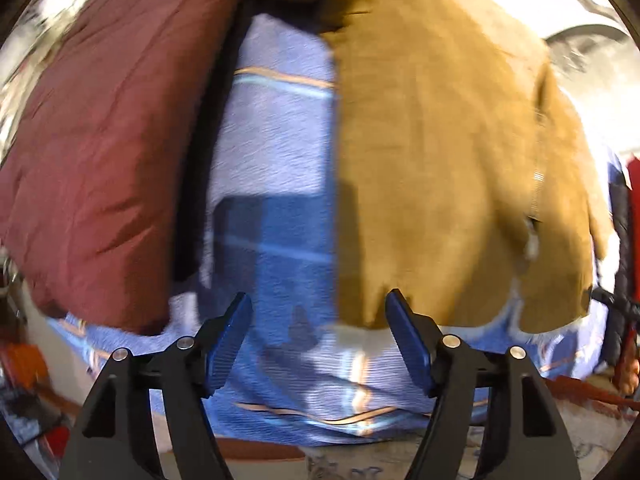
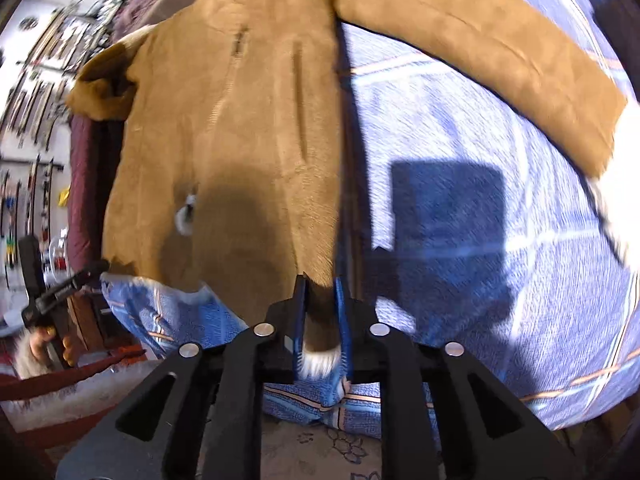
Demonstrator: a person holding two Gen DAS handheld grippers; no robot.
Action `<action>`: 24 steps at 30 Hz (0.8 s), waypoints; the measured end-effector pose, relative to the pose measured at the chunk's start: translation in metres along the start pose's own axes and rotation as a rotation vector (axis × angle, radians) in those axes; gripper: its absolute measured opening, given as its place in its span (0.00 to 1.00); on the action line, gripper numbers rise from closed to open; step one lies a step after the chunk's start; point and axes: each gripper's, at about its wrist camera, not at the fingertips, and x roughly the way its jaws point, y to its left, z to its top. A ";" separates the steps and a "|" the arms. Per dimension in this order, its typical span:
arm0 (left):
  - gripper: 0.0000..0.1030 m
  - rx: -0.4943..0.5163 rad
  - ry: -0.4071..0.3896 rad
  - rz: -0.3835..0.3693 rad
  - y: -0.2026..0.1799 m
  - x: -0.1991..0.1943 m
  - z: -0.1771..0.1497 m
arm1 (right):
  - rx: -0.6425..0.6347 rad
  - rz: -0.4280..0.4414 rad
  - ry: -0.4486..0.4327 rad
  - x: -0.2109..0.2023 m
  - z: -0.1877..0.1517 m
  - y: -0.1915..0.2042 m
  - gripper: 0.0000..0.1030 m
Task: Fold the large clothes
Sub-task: 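Grasp the fleece cuff of the sleeve with the right gripper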
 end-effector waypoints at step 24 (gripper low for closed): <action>0.89 0.233 -0.050 -0.014 -0.110 -0.013 0.034 | 1.239 0.316 -0.564 -0.046 -0.074 -0.246 0.45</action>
